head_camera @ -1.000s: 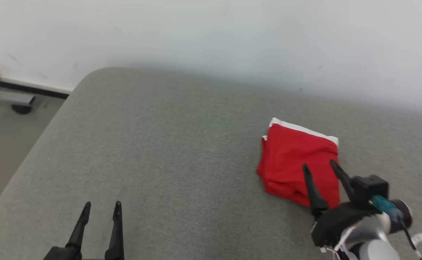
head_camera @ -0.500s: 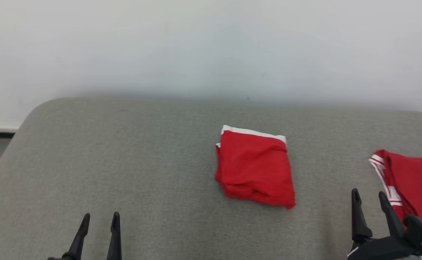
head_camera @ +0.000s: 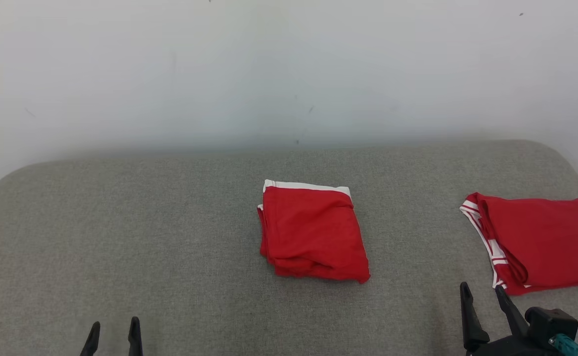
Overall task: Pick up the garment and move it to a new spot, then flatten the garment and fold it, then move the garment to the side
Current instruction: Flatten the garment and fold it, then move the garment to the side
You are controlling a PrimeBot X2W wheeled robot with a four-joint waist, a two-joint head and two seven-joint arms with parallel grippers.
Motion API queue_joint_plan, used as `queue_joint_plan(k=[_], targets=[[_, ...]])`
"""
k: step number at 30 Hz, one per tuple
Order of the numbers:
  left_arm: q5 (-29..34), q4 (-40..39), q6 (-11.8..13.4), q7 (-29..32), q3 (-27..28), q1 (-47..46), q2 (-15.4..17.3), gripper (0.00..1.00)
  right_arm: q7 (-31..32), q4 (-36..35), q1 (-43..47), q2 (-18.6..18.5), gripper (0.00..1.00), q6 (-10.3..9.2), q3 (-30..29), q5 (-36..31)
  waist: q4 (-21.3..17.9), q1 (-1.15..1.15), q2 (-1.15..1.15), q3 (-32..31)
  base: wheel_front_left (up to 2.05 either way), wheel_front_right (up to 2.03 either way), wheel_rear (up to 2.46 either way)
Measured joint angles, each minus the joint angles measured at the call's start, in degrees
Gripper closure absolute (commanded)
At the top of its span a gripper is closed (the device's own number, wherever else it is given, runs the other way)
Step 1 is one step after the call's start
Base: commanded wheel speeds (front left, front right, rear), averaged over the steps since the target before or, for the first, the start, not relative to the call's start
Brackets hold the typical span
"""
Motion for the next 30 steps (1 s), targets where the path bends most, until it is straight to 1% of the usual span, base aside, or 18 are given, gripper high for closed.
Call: queue_joint_plan(k=[5,11,25,28,30], targets=[[1.3,-0.9,-0.9,0.0,0.1,1.4,-0.4,0.0,-0.7,0.5,-0.2,0.0,0.0,0.0,0.0,-0.8,-0.3,0.0,0.0,0.2,0.0,0.0,0.0],[2.0,-1.4,-1.3,0.0,0.0,2.0,-0.8,0.0,-0.9,0.2,-0.2,0.0,0.0,0.0,0.3,-1.0,0.0,0.0,0.0,0.2,0.0,0.0,0.0],[3.3,-1.5,-1.5,0.0,0.1,2.0,-1.5,0.0,0.4,0.2,-0.2,0.0,0.0,0.0,1.7,-1.4,0.3,0.0,0.0,0.2,0.0,0.0,0.0],[3.4,-1.5,-1.5,0.0,0.0,2.0,-1.6,0.0,2.7,0.3,-0.3,0.0,0.0,0.0,2.0,-1.3,0.7,0.0,0.0,0.2,0.0,0.0,0.0],[3.4,-1.5,-1.7,0.0,0.1,2.1,-1.7,0.0,6.5,1.3,-1.5,0.0,0.0,-0.01,1.6,3.7,0.9,0.0,0.0,0.3,0.0,0.0,0.0]])
